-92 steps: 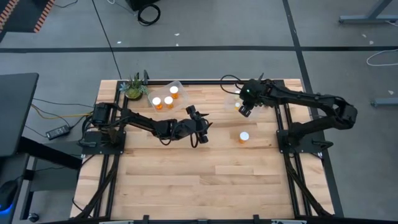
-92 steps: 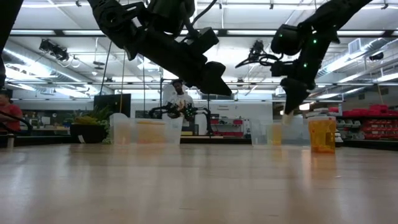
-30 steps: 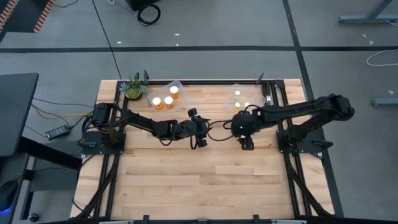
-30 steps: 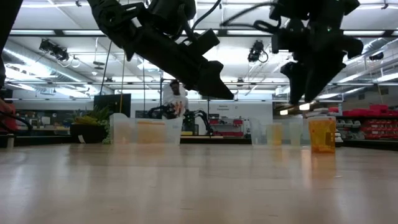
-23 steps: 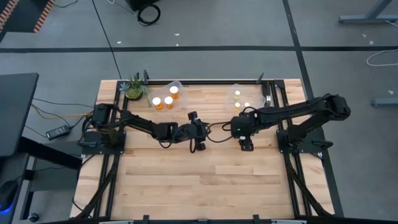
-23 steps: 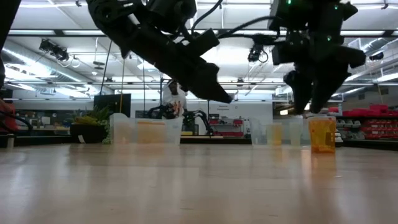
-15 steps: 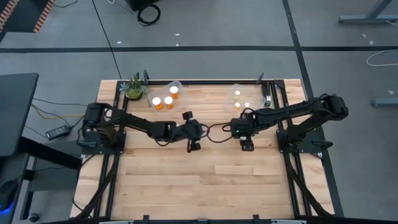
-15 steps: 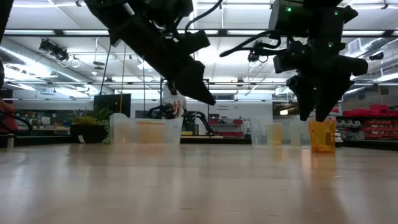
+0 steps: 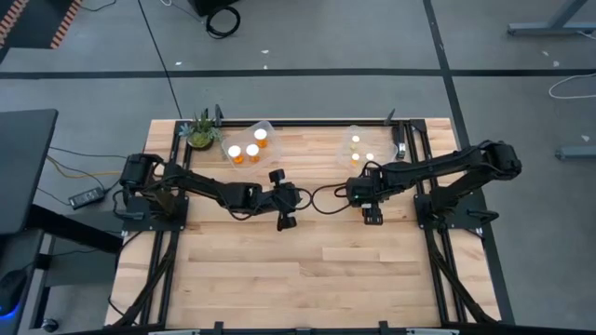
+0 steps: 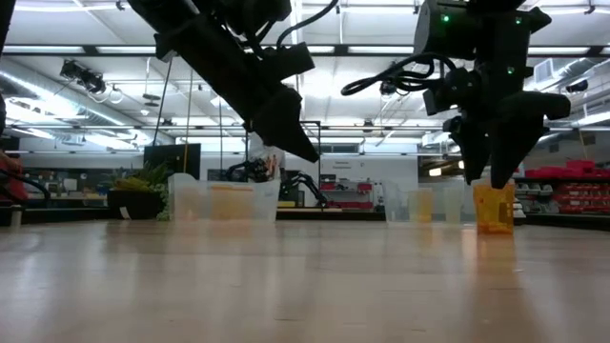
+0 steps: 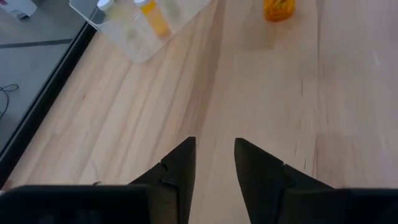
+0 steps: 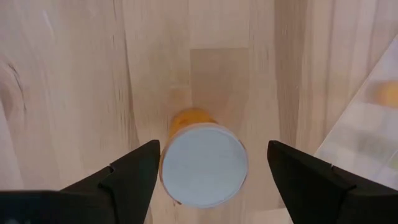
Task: Pick and place medicine bottles into bin by pill shape (circle, oval)
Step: Put the orange capsule bottle into the left transparent bin
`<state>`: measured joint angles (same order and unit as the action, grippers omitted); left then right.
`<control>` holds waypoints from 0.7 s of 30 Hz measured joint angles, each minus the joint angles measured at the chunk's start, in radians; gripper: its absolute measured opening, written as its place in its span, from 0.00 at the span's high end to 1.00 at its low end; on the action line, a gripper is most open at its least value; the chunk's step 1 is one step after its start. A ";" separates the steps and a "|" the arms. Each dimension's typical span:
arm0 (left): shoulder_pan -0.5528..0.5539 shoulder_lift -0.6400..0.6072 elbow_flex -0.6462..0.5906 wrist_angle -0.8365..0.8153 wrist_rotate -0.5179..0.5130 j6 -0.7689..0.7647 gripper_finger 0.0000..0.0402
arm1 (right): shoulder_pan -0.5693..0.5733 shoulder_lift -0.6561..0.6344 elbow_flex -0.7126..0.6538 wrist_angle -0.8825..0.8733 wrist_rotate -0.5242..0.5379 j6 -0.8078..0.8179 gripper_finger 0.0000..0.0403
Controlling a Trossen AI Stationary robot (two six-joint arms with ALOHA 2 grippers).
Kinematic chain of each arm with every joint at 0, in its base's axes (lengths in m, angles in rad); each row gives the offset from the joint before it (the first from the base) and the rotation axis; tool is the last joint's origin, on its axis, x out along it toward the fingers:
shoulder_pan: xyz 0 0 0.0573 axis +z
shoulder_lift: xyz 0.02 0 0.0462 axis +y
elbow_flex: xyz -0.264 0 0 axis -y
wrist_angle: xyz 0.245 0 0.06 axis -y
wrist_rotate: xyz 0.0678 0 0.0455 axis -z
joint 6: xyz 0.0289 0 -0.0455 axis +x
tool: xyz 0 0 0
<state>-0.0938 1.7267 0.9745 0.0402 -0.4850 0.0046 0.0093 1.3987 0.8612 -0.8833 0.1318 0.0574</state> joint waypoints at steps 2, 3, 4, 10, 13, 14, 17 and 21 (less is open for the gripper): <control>0.000 0.000 0.000 -0.001 0.000 -0.001 0.71 | 0.000 0.000 0.000 0.012 0.000 -0.006 0.25; 0.000 0.000 0.000 -0.001 0.000 -0.001 0.71 | 0.000 0.000 0.000 0.023 0.000 -0.007 0.24; -0.001 0.000 0.000 -0.001 0.000 -0.001 0.71 | 0.000 0.000 0.004 0.019 -0.001 -0.008 0.24; 0.000 0.000 0.000 -0.007 0.000 -0.002 0.71 | 0.000 -0.009 0.133 -0.113 -0.034 0.007 0.20; 0.000 0.000 0.000 -0.009 0.000 -0.002 0.72 | 0.000 -0.030 0.224 -0.200 0.029 0.019 0.20; 0.000 0.000 0.000 -0.009 0.000 -0.002 0.72 | 0.000 -0.042 0.246 -0.221 0.058 0.020 0.20; 0.000 0.000 0.000 -0.009 0.000 -0.002 0.73 | -0.001 -0.082 0.271 -0.219 0.102 0.009 0.20; 0.000 0.000 0.000 -0.010 0.000 -0.002 0.72 | -0.002 -0.121 0.225 -0.181 0.095 -0.001 0.20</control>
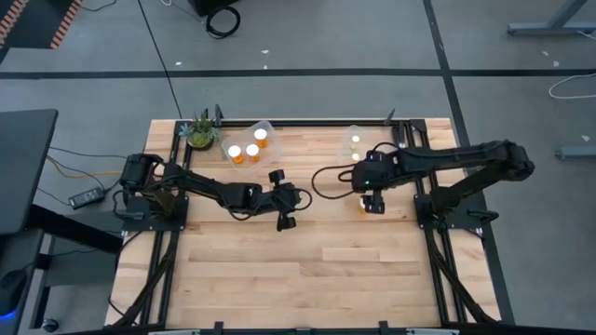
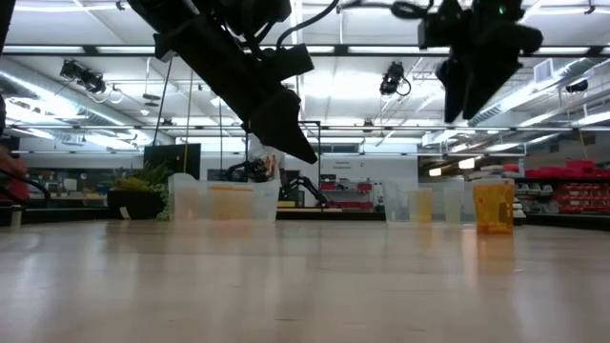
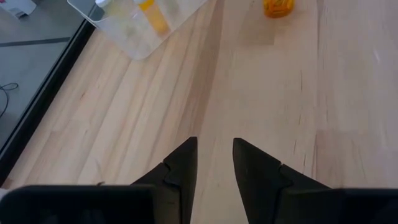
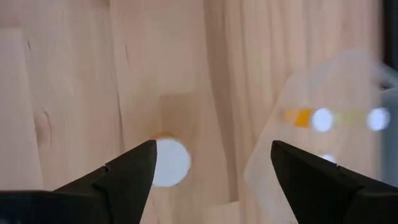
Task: Pick and place medicine bottles into bin by pill shape (circle, oval)
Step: Put the orange capsule bottle into the left transparent bin
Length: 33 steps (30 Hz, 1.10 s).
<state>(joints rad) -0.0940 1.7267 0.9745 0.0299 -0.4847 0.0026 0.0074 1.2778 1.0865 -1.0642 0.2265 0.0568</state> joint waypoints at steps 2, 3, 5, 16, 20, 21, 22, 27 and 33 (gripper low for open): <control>0.000 0.000 0.000 0.000 0.000 0.000 0.72 | 0.000 -0.005 -0.053 0.036 -0.013 0.009 0.20; 0.000 0.000 0.000 0.000 0.000 0.000 0.73 | 0.000 -0.005 -0.082 0.060 -0.021 0.015 0.20; 0.000 0.000 0.000 0.000 0.000 0.000 0.73 | 0.002 -0.003 -0.143 0.097 -0.053 0.020 0.20; 0.000 0.000 0.000 0.001 0.000 -0.001 0.73 | 0.002 -0.004 -0.247 0.100 -0.138 0.076 0.14; 0.000 0.001 0.000 -0.001 0.000 -0.001 0.73 | 0.002 -0.003 -0.311 0.142 -0.134 0.082 0.14; 0.000 0.001 0.000 -0.001 0.000 -0.001 0.73 | 0.002 -0.003 -0.330 0.160 -0.135 0.080 0.14; 0.000 0.001 0.000 -0.001 0.000 -0.001 0.73 | 0.002 -0.003 -0.348 0.186 -0.136 0.079 0.14; 0.001 0.001 0.000 0.000 0.000 -0.001 0.73 | 0.003 0.004 -0.386 0.353 -0.156 0.055 0.14; 0.001 0.001 0.000 0.000 0.000 -0.001 0.73 | 0.002 0.005 -0.388 0.370 -0.128 0.048 0.18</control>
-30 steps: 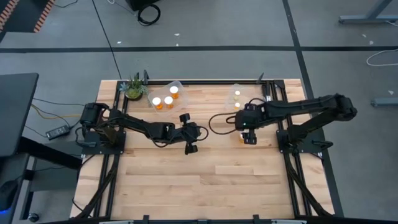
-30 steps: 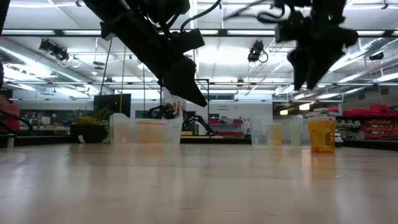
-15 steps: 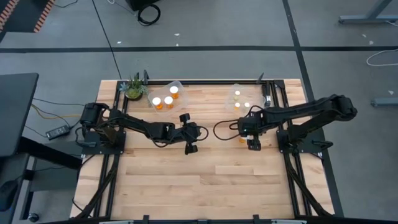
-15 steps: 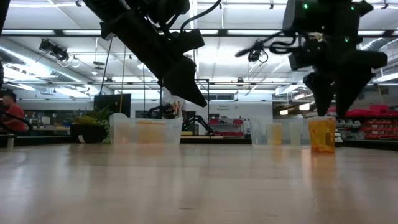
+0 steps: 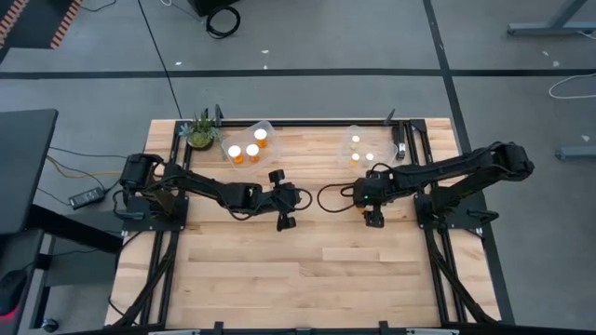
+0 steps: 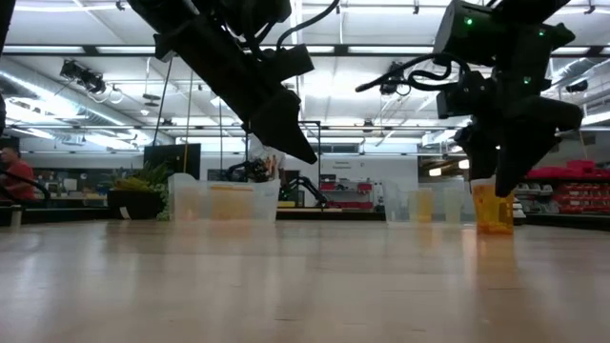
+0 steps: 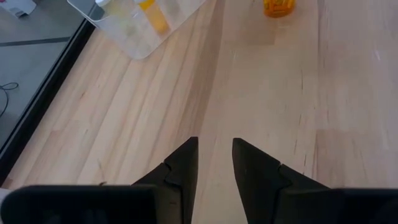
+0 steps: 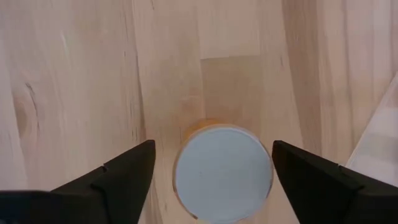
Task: Pick and place medicine bottles into bin by pill shape (circle, oval)
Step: Put the orange capsule bottle into the left transparent bin
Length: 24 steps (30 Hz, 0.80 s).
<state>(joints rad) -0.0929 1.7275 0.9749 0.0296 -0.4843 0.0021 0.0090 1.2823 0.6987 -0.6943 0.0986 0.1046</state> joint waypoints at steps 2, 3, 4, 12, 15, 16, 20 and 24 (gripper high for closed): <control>0.000 0.000 0.000 0.000 0.000 0.000 0.73 | 0.000 0.000 0.000 0.002 0.000 0.011 0.22; 0.000 0.000 0.000 0.000 0.000 0.000 0.73 | 0.000 0.000 0.000 0.002 0.000 0.019 0.25; 0.000 0.000 0.000 0.000 0.000 0.000 0.73 | 0.000 0.000 0.000 0.002 0.000 0.026 0.27; -0.025 -0.058 0.001 -0.182 -0.010 0.015 0.74 | 0.000 0.000 0.000 0.012 0.001 0.033 0.43; -0.037 -0.108 0.001 -0.275 -0.010 -0.004 0.76 | 0.000 0.000 0.012 0.014 0.002 0.028 0.43; -0.041 -0.119 0.001 -0.299 -0.010 -0.007 0.76 | 0.000 0.000 0.021 0.018 0.006 0.025 0.42; -0.058 -0.154 0.001 -0.362 -0.012 -0.011 0.79 | -0.008 0.000 0.080 0.047 0.035 0.000 0.40; -0.068 -0.149 0.001 -0.392 0.014 -0.024 0.81 | -0.045 0.005 0.146 0.085 0.032 -0.022 0.41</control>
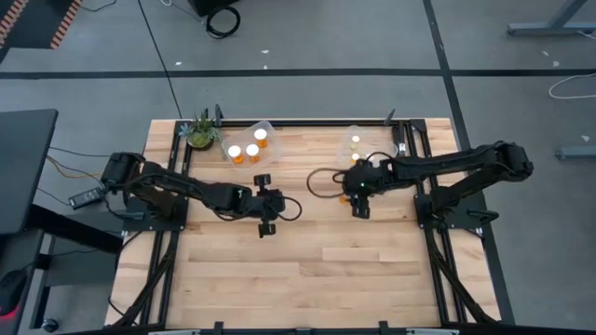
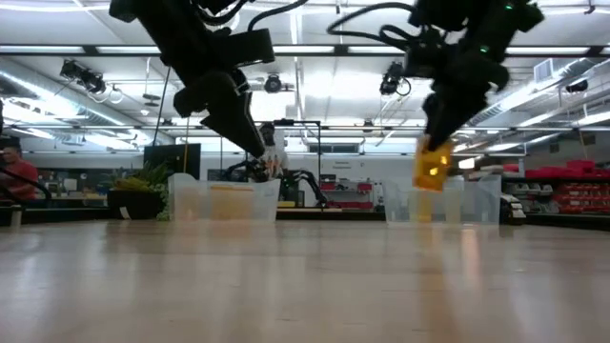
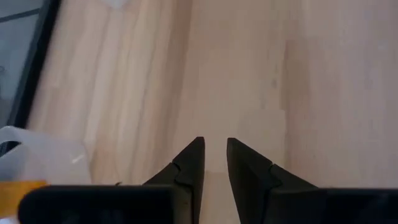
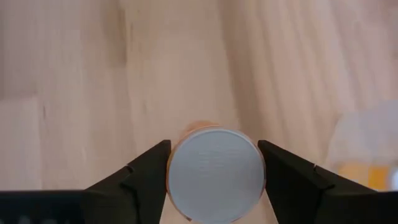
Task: Pick and place medicine bottles into bin by pill shape (circle, oval)
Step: Put the orange capsule bottle into the left transparent bin
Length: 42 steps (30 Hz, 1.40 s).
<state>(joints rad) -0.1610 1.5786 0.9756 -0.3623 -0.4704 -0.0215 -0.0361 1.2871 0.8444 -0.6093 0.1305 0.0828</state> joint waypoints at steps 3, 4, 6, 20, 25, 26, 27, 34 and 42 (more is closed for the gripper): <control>-0.001 0.027 -0.001 -0.016 0.037 -0.023 0.82 | -0.024 0.026 0.052 0.019 -0.001 -0.007 0.42; -0.004 0.035 -0.001 -0.019 0.045 -0.027 0.83 | -0.028 0.041 0.073 0.034 -0.001 -0.015 0.42; -0.012 0.044 -0.001 -0.030 0.048 -0.041 0.83 | -0.031 0.080 0.117 0.044 -0.001 -0.045 0.41; -0.081 0.064 -0.001 -0.192 0.049 -0.075 0.87 | -0.156 0.454 0.595 -0.001 -0.060 -0.246 0.41; -0.104 0.064 -0.001 -0.309 0.048 -0.106 0.88 | -0.192 0.537 0.746 -0.021 -0.111 -0.297 0.41; -0.110 0.064 -0.001 -0.332 0.048 -0.106 0.88 | -0.200 0.548 0.770 -0.019 -0.123 -0.308 0.41; -0.116 0.064 -0.001 -0.350 0.048 -0.107 0.89 | -0.209 0.560 0.792 -0.024 -0.139 -0.324 0.41; -0.136 0.027 -0.001 -0.454 0.026 -0.093 0.94 | -0.277 0.659 0.949 -0.034 -0.257 -0.382 0.41; -0.132 -0.173 -0.032 -0.508 0.018 -0.090 0.99 | -0.319 0.776 1.157 -0.089 -0.308 -0.438 0.41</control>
<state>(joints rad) -0.2932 1.4053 0.9435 -0.8708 -0.4526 -0.1112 -0.3551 2.0633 2.0014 -0.6985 -0.1773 -0.3551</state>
